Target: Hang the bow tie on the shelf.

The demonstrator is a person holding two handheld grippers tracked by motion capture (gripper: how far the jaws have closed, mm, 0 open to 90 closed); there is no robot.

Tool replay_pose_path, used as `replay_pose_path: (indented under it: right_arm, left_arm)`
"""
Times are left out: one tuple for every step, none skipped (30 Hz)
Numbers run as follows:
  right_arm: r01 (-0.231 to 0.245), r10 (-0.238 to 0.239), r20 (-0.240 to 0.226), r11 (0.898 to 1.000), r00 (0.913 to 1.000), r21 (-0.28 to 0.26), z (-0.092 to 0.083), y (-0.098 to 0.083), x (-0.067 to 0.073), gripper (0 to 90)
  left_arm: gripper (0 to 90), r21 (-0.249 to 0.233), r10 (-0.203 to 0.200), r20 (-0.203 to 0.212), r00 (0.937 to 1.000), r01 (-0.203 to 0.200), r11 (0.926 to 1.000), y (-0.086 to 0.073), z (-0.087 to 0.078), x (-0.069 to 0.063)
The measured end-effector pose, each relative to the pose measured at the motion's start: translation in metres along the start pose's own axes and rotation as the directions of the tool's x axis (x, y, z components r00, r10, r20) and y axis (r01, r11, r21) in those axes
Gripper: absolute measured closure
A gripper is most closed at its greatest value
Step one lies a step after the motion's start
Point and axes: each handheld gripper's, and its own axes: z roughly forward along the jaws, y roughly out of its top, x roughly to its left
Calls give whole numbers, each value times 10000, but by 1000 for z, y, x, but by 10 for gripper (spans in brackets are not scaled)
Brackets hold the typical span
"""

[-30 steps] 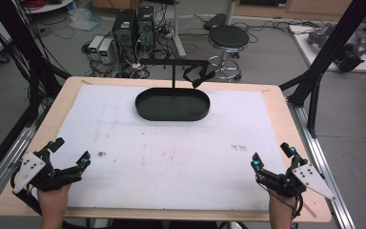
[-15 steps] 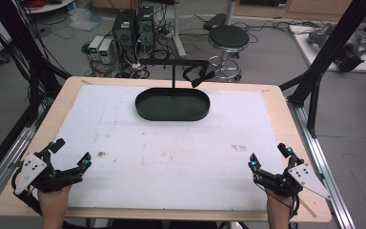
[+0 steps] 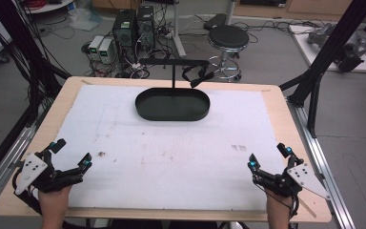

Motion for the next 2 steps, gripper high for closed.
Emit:
replay_pose_path:
  right_arm:
    - [7,-7,-9,10000,10000,-34,0,0,0,20]
    - [11,-11,-14,10000,10000,-55,0,1,0,20]
  left_arm:
    - [24,4,-1,16,10000,1,10000,0,0,0]
    - [24,5,9,26,10000,-9,10000,0,0,0]
